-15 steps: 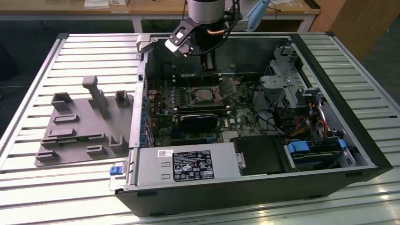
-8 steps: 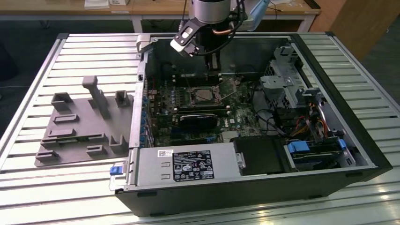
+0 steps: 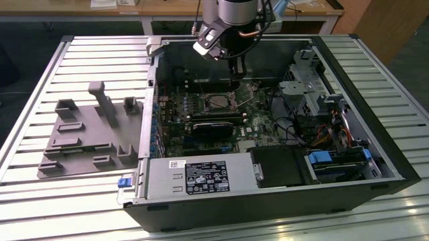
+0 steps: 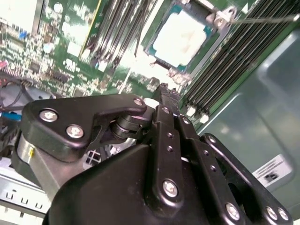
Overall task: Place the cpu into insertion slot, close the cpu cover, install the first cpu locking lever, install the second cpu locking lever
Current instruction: 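Close the cpu cover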
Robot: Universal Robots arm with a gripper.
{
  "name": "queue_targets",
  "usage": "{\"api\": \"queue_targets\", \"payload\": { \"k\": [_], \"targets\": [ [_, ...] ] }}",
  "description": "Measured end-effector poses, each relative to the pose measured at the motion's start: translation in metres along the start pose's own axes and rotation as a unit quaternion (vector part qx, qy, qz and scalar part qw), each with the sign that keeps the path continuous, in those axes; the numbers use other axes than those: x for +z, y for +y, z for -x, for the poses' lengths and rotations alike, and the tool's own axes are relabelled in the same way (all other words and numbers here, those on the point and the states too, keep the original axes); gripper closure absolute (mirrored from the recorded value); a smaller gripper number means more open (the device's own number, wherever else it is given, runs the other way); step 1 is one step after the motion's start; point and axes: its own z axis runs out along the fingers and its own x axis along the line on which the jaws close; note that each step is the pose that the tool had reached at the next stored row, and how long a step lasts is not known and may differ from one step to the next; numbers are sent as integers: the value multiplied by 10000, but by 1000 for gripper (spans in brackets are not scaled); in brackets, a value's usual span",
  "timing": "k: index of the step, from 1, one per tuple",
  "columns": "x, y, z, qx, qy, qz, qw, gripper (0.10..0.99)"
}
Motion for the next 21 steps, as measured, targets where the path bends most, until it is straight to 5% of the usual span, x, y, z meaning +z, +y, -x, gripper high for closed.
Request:
{"api": "queue_targets", "payload": {
  "k": [21],
  "targets": [
    [98,604,-39,-1,-1,-29,10000,984]
  ]
}}
